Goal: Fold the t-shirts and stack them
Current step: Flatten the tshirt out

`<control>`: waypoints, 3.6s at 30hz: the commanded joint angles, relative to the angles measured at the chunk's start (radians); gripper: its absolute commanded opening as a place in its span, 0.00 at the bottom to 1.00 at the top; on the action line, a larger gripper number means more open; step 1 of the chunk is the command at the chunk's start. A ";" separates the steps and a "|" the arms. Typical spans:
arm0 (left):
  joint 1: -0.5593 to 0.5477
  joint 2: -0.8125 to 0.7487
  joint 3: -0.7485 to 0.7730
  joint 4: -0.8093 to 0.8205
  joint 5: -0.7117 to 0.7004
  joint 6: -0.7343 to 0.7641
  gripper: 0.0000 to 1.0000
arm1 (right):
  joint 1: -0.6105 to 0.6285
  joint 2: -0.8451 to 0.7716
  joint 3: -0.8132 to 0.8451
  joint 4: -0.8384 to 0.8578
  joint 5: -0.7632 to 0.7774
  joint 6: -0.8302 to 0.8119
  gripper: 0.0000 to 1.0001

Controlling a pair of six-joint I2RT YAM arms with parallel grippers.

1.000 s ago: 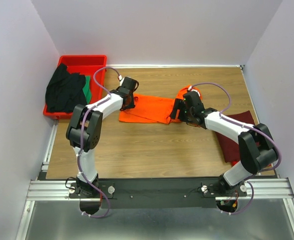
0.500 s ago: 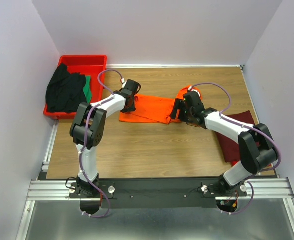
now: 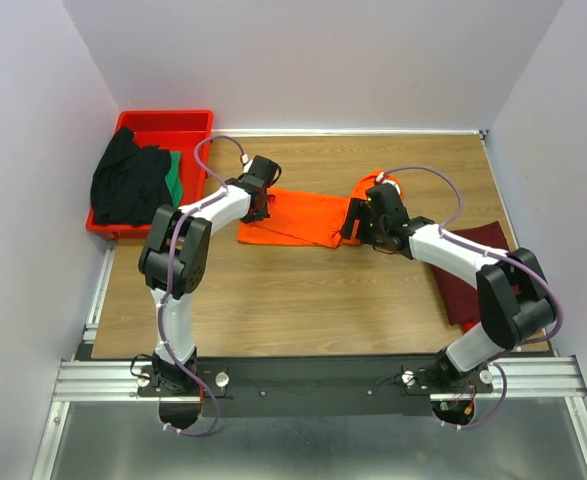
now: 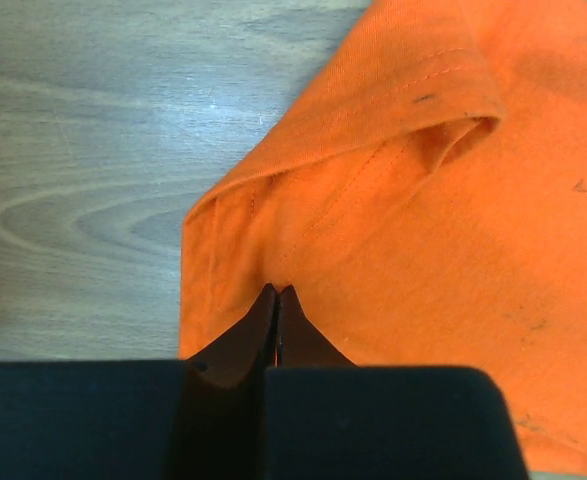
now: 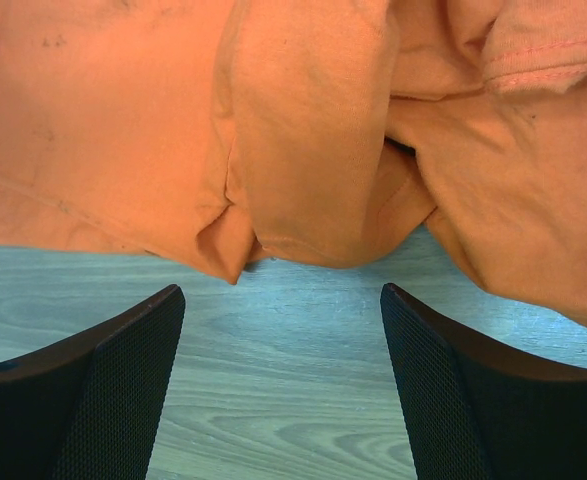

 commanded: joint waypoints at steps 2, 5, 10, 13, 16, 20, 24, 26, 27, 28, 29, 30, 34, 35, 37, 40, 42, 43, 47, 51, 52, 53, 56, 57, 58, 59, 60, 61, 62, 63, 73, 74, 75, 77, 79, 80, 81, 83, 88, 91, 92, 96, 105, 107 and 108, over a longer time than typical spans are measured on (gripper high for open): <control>-0.004 -0.072 0.040 -0.036 -0.019 0.015 0.00 | 0.007 -0.029 -0.011 0.008 0.039 -0.004 0.86; 0.000 -0.108 0.046 -0.041 0.004 0.021 0.00 | 0.007 -0.025 -0.007 0.008 0.039 -0.003 0.86; 0.035 -0.174 0.028 -0.027 0.085 0.024 0.00 | 0.007 -0.011 0.012 0.008 0.043 0.002 0.86; 0.054 -0.208 0.000 -0.007 0.145 0.030 0.00 | 0.007 0.000 0.028 0.008 0.056 0.001 0.86; 0.074 -0.230 -0.032 0.014 0.184 0.036 0.00 | 0.007 0.024 0.047 0.007 0.072 -0.002 0.86; 0.103 -0.257 -0.081 0.046 0.239 0.041 0.00 | 0.007 0.059 0.088 0.007 0.106 -0.004 0.86; 0.117 -0.280 -0.115 0.071 0.291 0.044 0.00 | 0.007 0.119 0.133 0.008 0.141 -0.010 0.85; 0.118 -0.286 -0.126 0.079 0.300 0.044 0.00 | 0.009 0.155 0.156 0.007 0.152 -0.012 0.85; 0.118 -0.286 -0.129 0.080 0.300 0.045 0.00 | 0.007 0.162 0.159 0.007 0.157 -0.010 0.85; 0.120 -0.289 -0.130 0.080 0.328 0.045 0.00 | 0.007 0.171 0.162 0.007 0.166 -0.007 0.84; 0.120 -0.291 -0.135 0.085 0.340 0.048 0.00 | 0.007 0.184 0.165 0.005 0.168 -0.006 0.84; 0.120 -0.296 -0.138 0.086 0.345 0.050 0.00 | 0.007 0.187 0.165 0.005 0.172 -0.003 0.84; 0.121 -0.303 -0.146 0.089 0.363 0.052 0.00 | 0.007 0.185 0.168 -0.004 0.181 0.007 0.67; 0.121 -0.303 -0.147 0.088 0.366 0.052 0.00 | 0.007 0.176 0.168 -0.009 0.183 0.008 0.55; 0.121 -0.312 -0.149 0.088 0.368 0.052 0.00 | 0.007 0.165 0.167 -0.018 0.192 0.010 0.41; 0.126 -0.323 -0.149 0.086 0.368 0.055 0.00 | 0.007 0.136 0.164 -0.032 0.204 0.010 0.08; 0.134 -0.338 -0.149 0.083 0.371 0.056 0.00 | 0.007 0.115 0.168 -0.050 0.207 0.008 0.01; 0.138 -0.342 -0.149 0.083 0.377 0.056 0.00 | 0.006 0.104 0.173 -0.058 0.214 0.007 0.00; 0.163 -0.372 -0.138 0.074 0.402 0.056 0.00 | 0.004 0.006 0.216 -0.124 0.247 -0.001 0.00; 0.200 -0.427 -0.117 0.071 0.438 0.052 0.00 | -0.008 -0.123 0.278 -0.206 0.281 -0.006 0.00; 0.209 -0.438 -0.115 0.073 0.451 0.045 0.00 | -0.014 -0.167 0.300 -0.217 0.290 -0.007 0.00; 0.213 -0.449 -0.112 0.071 0.458 0.042 0.00 | -0.016 -0.195 0.312 -0.231 0.298 -0.007 0.00; 0.221 -0.503 -0.111 0.073 0.480 0.029 0.00 | -0.023 -0.294 0.355 -0.280 0.319 -0.006 0.00; 0.223 -0.541 -0.110 0.073 0.484 0.022 0.00 | -0.023 -0.321 0.364 -0.294 0.330 -0.006 0.00; 0.224 -0.561 -0.110 0.073 0.486 0.018 0.00 | -0.023 -0.350 0.374 -0.299 0.333 -0.006 0.00; 0.226 -0.582 -0.112 0.074 0.488 0.004 0.00 | -0.023 -0.397 0.396 -0.306 0.341 -0.006 0.00; 0.227 -0.633 -0.109 0.074 0.488 -0.005 0.00 | -0.023 -0.423 0.409 -0.320 0.349 -0.006 0.00; 0.227 -0.659 -0.107 0.070 0.491 -0.013 0.00 | -0.023 -0.445 0.423 -0.326 0.367 -0.007 0.00; 0.229 -0.688 -0.106 0.065 0.489 -0.019 0.00 | -0.023 -0.463 0.436 -0.332 0.378 -0.009 0.01; 0.229 -0.738 -0.097 0.060 0.486 -0.036 0.00 | -0.023 -0.499 0.462 -0.337 0.384 -0.013 0.00; 0.233 -0.926 -0.012 0.079 0.397 -0.135 0.00 | -0.023 -0.511 0.662 -0.349 0.390 -0.070 0.01; 0.233 -0.925 -0.008 0.091 0.394 -0.148 0.00 | -0.023 -0.488 0.677 -0.349 0.396 -0.073 0.01; 0.233 -0.917 0.000 0.109 0.389 -0.157 0.00 | -0.023 -0.464 0.693 -0.348 0.404 -0.078 0.00; 0.235 -0.879 0.018 0.167 0.362 -0.194 0.00 | -0.023 -0.365 0.764 -0.342 0.422 -0.093 0.01; 0.237 -0.805 0.044 0.210 0.363 -0.208 0.00 | -0.025 -0.283 0.818 -0.305 0.439 -0.114 0.01; 0.237 -0.744 0.069 0.270 0.360 -0.217 0.00 | -0.051 -0.207 0.858 -0.256 0.435 -0.134 0.01; 0.238 -0.744 0.083 0.302 0.356 -0.223 0.00 | -0.051 -0.159 0.871 -0.256 0.418 -0.142 0.01; 0.244 -0.626 0.148 0.391 0.345 -0.215 0.00 | -0.146 -0.027 0.909 -0.161 0.280 -0.116 0.01; 0.301 -0.256 0.470 0.490 0.375 -0.200 0.00 | -0.299 0.323 1.259 -0.044 0.065 -0.071 0.00; 0.345 -0.049 0.801 0.479 0.545 -0.243 0.00 | -0.304 0.464 1.557 -0.042 0.014 -0.142 0.01; 0.352 -0.014 0.875 0.468 0.567 -0.251 0.00 | -0.304 0.481 1.626 -0.041 0.017 -0.154 0.01; 0.384 0.045 1.077 0.496 0.615 -0.271 0.00 | -0.304 0.440 1.692 0.020 0.005 -0.196 0.01; 0.405 -0.147 0.599 0.585 0.655 -0.238 0.00 | -0.302 0.110 0.973 0.145 0.065 -0.125 0.01; 0.407 -0.203 0.465 0.614 0.665 -0.244 0.00 | -0.304 0.021 0.813 0.145 0.063 -0.063 0.01; 0.405 -0.223 0.317 0.628 0.667 -0.251 0.00 | -0.302 -0.005 0.738 0.143 0.075 -0.026 0.01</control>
